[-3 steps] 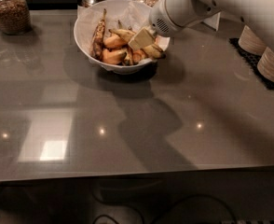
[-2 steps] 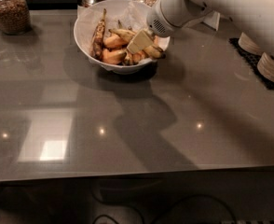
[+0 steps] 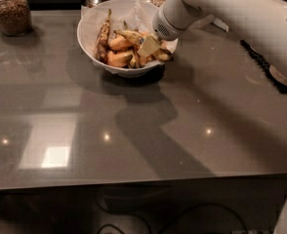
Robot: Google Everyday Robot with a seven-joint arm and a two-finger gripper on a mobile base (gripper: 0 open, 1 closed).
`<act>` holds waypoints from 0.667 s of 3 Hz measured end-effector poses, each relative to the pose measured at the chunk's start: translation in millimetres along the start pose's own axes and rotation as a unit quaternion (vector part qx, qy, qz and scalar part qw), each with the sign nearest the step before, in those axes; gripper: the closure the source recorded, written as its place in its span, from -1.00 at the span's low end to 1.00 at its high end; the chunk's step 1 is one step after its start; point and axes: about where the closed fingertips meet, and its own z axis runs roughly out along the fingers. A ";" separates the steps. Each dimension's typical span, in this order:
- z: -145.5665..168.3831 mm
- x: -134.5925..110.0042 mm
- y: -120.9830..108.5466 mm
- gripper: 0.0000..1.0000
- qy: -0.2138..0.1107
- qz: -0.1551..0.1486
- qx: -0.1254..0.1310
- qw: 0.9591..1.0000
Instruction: Pick banana from white bowl
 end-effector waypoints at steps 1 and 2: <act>7.6 8.8 -3.6 0.20 0.019 0.003 0.003 1.000; 6.6 8.0 -3.9 0.67 0.019 0.002 0.003 1.000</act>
Offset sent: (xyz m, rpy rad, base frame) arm 0.0020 -0.0142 -0.0027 -0.0477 0.0059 -0.0350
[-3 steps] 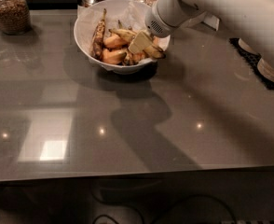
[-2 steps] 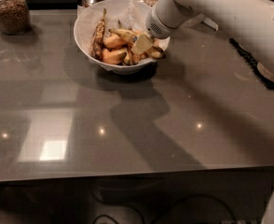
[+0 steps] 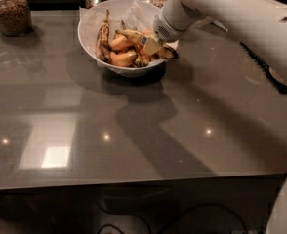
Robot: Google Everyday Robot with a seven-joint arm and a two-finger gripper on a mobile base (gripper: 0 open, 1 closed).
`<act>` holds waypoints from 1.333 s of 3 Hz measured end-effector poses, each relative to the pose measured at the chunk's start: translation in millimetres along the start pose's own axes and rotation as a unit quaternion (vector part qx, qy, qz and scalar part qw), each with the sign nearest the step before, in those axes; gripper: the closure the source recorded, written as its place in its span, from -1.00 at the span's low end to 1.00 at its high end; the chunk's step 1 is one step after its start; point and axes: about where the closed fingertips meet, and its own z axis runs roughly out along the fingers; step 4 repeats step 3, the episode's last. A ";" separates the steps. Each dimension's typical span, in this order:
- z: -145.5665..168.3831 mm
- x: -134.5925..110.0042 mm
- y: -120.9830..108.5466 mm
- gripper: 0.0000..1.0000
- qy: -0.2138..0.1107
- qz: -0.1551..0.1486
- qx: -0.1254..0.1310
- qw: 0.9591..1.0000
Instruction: Pick banana from white bowl
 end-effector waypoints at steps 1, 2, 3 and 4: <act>-14.4 -8.1 0.7 1.00 -0.010 -0.006 0.005 1.000; -38.2 -16.6 2.9 1.00 -0.038 -0.009 0.001 0.999; -68.4 -9.6 16.7 1.00 -0.069 -0.021 -0.024 0.997; -68.4 -9.6 16.7 1.00 -0.069 -0.021 -0.024 0.997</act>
Offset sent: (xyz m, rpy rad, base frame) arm -0.0328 -0.0023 0.0692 0.1101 -0.0837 0.0636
